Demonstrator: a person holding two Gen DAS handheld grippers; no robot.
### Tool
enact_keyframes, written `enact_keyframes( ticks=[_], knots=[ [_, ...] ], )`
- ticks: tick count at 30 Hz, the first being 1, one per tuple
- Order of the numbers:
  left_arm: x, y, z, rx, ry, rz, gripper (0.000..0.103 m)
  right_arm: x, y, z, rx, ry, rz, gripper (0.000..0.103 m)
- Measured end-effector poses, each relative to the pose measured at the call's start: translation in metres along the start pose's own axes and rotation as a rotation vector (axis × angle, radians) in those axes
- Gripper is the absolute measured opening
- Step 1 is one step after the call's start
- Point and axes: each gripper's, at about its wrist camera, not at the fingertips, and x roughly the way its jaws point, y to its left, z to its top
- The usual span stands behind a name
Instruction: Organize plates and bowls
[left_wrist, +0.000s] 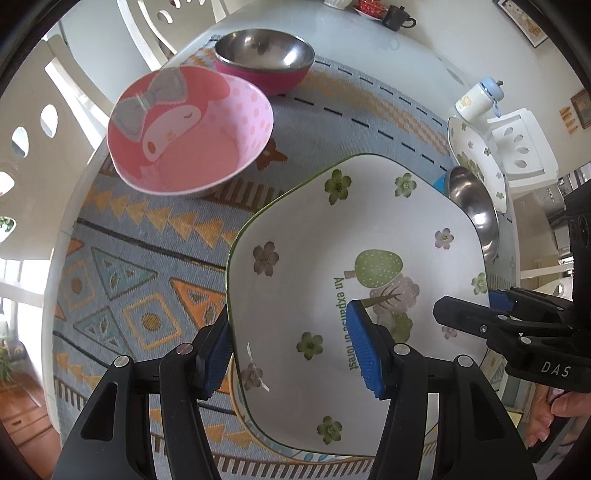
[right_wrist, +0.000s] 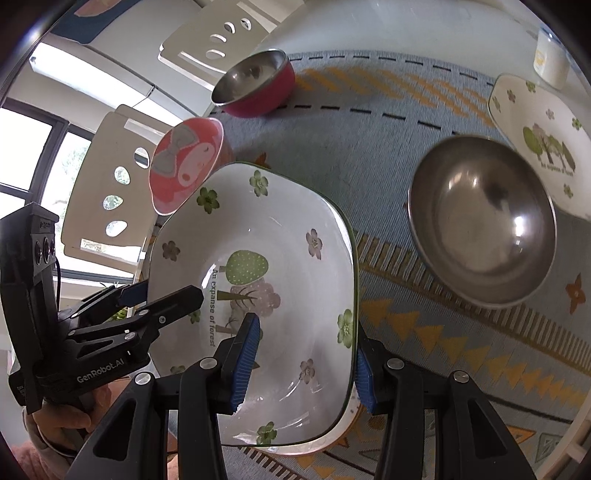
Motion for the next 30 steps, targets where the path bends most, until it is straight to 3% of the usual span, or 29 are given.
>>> enact_keyframes(
  ticks=[30],
  knots=[
    [0.024,0.001,-0.033,0.016,0.086,0.028,0.055,0.041,-0.005,-0.038,0.059,0.124,0.013,0.046]
  ],
)
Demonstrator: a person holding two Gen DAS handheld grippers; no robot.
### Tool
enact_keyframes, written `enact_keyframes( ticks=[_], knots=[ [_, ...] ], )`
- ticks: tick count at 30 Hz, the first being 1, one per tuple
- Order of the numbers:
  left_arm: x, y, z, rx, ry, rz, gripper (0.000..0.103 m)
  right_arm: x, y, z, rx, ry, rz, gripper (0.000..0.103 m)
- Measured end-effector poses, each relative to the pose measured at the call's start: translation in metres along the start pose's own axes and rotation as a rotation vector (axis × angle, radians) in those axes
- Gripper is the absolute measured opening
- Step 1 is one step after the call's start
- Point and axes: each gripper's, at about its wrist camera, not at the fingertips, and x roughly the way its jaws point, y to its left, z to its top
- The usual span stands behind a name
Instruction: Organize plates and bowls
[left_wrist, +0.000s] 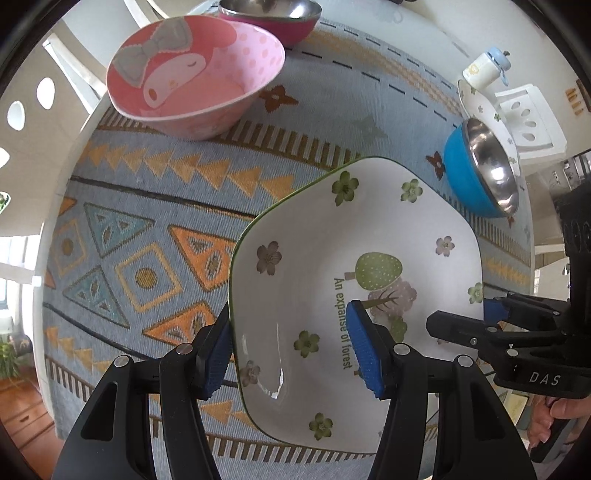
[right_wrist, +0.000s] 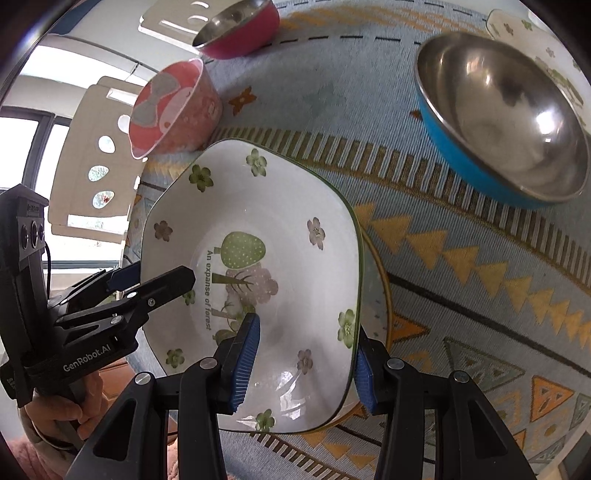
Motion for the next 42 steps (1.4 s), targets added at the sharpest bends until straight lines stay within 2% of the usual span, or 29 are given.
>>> enact_keyframes(
  ticks=[6,18,42],
  knots=[
    [0.002,-0.006,-0.002,0.021,-0.008,0.015,0.055,0.008,-0.004,-0.004,0.02,0.023,-0.01,0.046],
    [0.004,-0.011,-0.001,0.067,-0.011,0.057,0.055,0.015,-0.004,-0.009,0.048,0.014,-0.018,0.046],
    [0.004,-0.014,0.003,0.111,-0.006,0.07,0.055,0.008,-0.001,-0.022,0.079,0.011,-0.062,0.046]
  ],
)
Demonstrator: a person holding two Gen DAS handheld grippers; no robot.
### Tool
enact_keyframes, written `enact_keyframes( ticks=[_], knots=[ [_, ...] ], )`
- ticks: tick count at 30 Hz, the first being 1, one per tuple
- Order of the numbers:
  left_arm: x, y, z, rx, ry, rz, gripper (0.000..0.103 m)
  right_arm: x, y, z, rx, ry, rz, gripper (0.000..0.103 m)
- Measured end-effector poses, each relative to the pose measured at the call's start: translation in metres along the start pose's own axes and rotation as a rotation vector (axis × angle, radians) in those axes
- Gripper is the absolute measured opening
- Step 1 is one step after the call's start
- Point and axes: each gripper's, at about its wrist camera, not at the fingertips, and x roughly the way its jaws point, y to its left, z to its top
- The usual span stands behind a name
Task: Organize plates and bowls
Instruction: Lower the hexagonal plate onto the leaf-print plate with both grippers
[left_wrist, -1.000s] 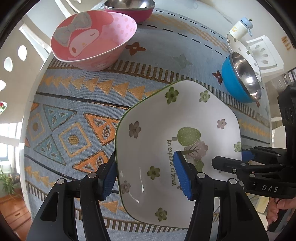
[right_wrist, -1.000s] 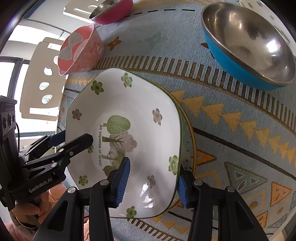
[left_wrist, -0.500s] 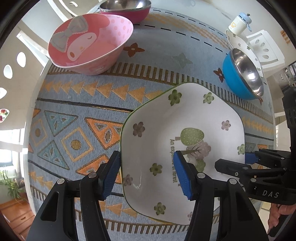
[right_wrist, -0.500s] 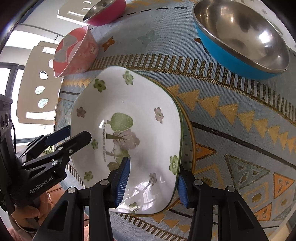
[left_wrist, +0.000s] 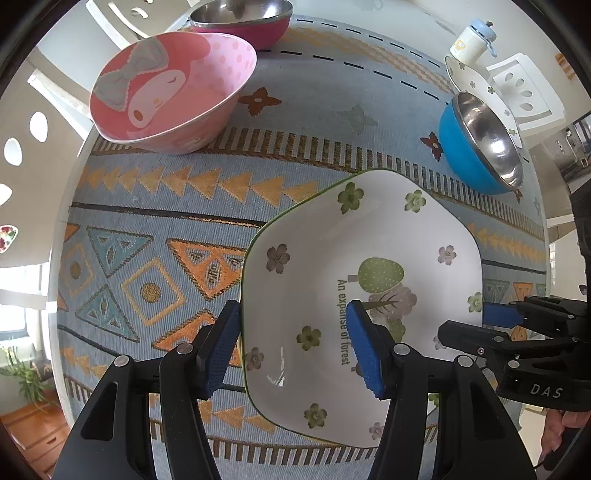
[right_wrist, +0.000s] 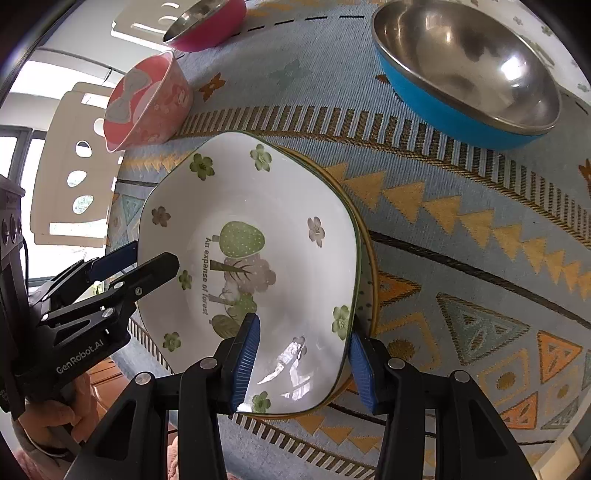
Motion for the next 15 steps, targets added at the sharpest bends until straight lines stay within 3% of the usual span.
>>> enact_keyframes(
  ticks=[15],
  knots=[
    [0.0037,-0.0007,0.0034,-0.008,0.02,0.012,0.055,-0.0059,-0.0067,-0.0001,-0.008,0.003,0.027,0.046]
  ],
)
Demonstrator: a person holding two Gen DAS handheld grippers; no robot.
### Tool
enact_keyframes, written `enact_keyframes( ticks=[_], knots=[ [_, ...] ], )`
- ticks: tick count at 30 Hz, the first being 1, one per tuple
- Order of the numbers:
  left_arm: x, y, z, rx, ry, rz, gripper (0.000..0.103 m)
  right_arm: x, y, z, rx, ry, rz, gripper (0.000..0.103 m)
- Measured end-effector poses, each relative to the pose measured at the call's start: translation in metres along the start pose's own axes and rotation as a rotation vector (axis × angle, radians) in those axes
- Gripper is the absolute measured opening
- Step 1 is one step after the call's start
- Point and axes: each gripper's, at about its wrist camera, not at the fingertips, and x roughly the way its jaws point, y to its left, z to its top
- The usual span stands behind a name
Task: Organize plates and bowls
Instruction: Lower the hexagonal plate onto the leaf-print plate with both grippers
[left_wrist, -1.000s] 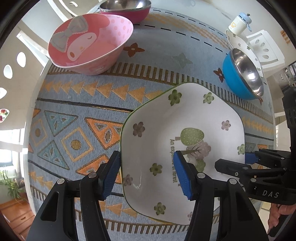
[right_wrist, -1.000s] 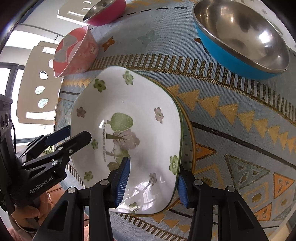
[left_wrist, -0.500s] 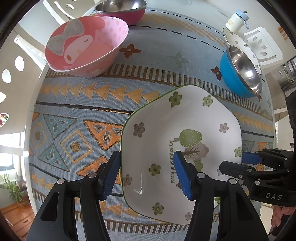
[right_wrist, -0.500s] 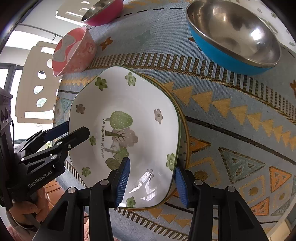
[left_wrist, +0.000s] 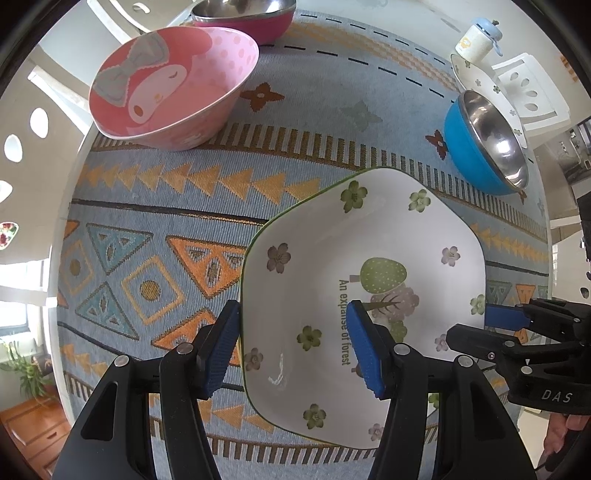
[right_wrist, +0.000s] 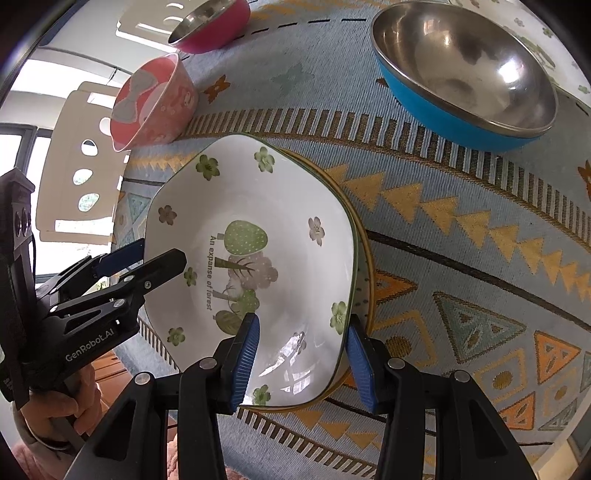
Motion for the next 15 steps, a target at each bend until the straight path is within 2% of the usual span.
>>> enact_keyframes(
  ticks=[4,8,15],
  knots=[
    [0.001,-0.002,0.004,0.005,0.005,0.015,0.055,-0.003,-0.005,0.0,-0.001,-0.001,0.016,0.046],
    [-0.002,-0.004,0.008,-0.011,0.012,0.032,0.055,-0.008,-0.018,0.001,0.026,0.005,0.081,0.046],
    [-0.02,-0.011,0.021,-0.031,-0.003,0.072,0.058,-0.028,-0.024,0.0,0.006,-0.005,0.072,0.046]
  ],
)
